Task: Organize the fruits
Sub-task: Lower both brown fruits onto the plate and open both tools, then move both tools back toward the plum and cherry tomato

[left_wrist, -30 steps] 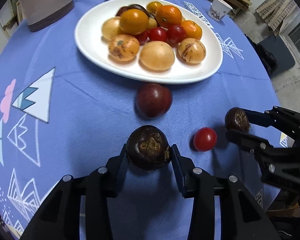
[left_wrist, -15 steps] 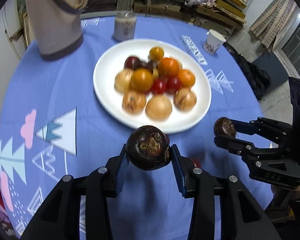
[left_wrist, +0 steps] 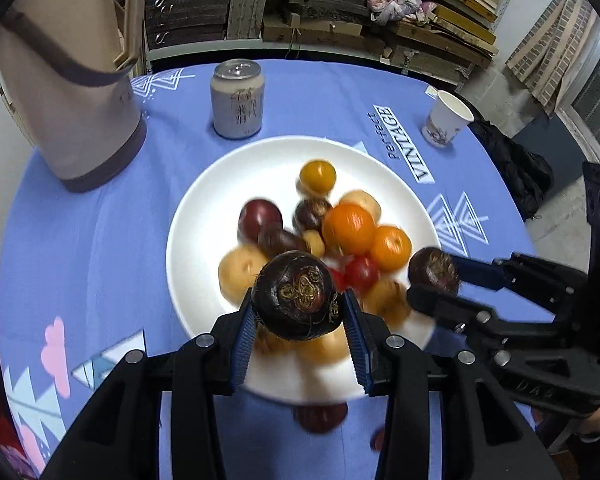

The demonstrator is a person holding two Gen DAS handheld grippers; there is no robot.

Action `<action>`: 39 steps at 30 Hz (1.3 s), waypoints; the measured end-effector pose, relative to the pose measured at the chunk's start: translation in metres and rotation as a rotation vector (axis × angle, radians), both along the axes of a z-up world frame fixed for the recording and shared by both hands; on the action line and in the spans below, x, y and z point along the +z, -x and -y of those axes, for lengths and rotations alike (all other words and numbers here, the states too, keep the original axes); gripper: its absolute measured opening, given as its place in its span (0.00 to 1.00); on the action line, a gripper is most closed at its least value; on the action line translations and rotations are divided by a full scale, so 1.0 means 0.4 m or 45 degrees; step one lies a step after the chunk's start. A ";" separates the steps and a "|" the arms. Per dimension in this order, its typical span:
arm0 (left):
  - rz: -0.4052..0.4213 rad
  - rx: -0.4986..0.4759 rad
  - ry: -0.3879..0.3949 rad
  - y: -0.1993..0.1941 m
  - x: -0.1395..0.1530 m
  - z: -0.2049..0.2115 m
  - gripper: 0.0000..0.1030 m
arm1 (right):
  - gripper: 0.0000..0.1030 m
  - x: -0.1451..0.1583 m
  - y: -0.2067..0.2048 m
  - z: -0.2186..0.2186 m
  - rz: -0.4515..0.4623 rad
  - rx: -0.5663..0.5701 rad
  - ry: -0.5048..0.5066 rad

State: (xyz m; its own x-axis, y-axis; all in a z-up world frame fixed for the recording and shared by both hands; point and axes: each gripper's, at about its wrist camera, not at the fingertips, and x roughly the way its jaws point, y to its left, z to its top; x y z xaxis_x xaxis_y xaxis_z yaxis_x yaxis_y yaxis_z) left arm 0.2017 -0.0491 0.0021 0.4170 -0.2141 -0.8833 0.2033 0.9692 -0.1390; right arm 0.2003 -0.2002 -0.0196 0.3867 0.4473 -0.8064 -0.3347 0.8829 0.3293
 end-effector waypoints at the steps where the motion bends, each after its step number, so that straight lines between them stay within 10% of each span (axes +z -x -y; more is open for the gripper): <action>1: -0.001 0.003 0.001 -0.011 -0.002 0.000 0.41 | 0.42 -0.007 -0.012 -0.003 -0.009 0.003 -0.004; 17: 0.008 0.090 0.038 -0.064 -0.011 -0.025 0.61 | 0.51 -0.047 -0.009 -0.027 -0.065 0.010 -0.083; 26: 0.038 0.096 -0.003 0.016 0.037 -0.021 0.73 | 0.60 -0.011 0.085 -0.009 -0.052 0.018 -0.060; 29: 0.047 0.085 -0.079 0.063 0.045 -0.011 0.78 | 0.78 -0.005 0.126 -0.003 -0.053 0.013 -0.038; 39: -0.036 0.126 -0.059 0.193 0.018 -0.032 0.84 | 0.81 -0.017 0.253 0.012 -0.102 0.036 -0.006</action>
